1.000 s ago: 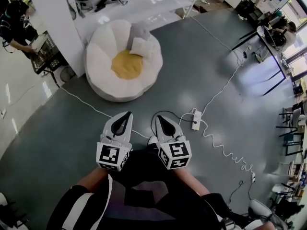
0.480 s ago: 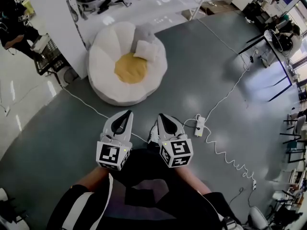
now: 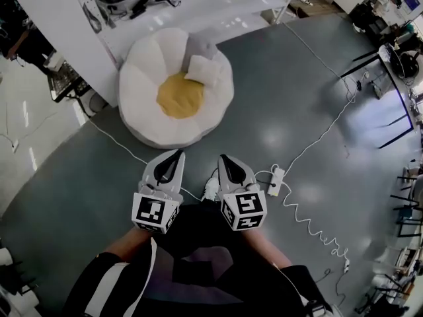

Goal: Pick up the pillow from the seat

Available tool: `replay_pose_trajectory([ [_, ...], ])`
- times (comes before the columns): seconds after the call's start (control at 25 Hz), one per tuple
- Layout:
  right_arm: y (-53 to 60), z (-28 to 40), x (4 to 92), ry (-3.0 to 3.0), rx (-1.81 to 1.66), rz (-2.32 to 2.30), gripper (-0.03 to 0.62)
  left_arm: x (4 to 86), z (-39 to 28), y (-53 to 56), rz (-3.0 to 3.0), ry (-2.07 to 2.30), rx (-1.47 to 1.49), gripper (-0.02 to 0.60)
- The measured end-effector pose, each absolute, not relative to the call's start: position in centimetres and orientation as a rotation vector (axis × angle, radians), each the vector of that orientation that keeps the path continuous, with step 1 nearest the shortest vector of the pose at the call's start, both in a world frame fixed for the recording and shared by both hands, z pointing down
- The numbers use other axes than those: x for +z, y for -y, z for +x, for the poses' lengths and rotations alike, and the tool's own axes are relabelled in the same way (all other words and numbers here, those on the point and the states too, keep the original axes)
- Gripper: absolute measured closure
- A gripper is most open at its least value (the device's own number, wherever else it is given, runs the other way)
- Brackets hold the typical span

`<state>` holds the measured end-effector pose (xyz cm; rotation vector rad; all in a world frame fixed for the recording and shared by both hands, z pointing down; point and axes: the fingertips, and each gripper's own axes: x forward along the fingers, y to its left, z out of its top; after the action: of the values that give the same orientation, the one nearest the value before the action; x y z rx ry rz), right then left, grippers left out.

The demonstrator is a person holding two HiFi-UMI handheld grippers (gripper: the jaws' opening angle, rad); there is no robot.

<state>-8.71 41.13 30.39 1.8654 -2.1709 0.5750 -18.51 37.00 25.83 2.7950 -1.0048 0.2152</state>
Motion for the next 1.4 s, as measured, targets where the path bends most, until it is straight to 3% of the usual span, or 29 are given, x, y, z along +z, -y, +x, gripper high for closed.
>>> replay_pose_trajectory([
  [0.48,-38.1,-1.6,30.2,2.239,0.548,1.779,0.592,25.5,-10.8,-34.6,2.769,1.087,0.227,0.58],
  [1.4,-31.3,2.0,31.2,2.219,0.543,1.762,0.592,26.5,-6.5,-28.3,2.777,1.071,0.215,0.58],
])
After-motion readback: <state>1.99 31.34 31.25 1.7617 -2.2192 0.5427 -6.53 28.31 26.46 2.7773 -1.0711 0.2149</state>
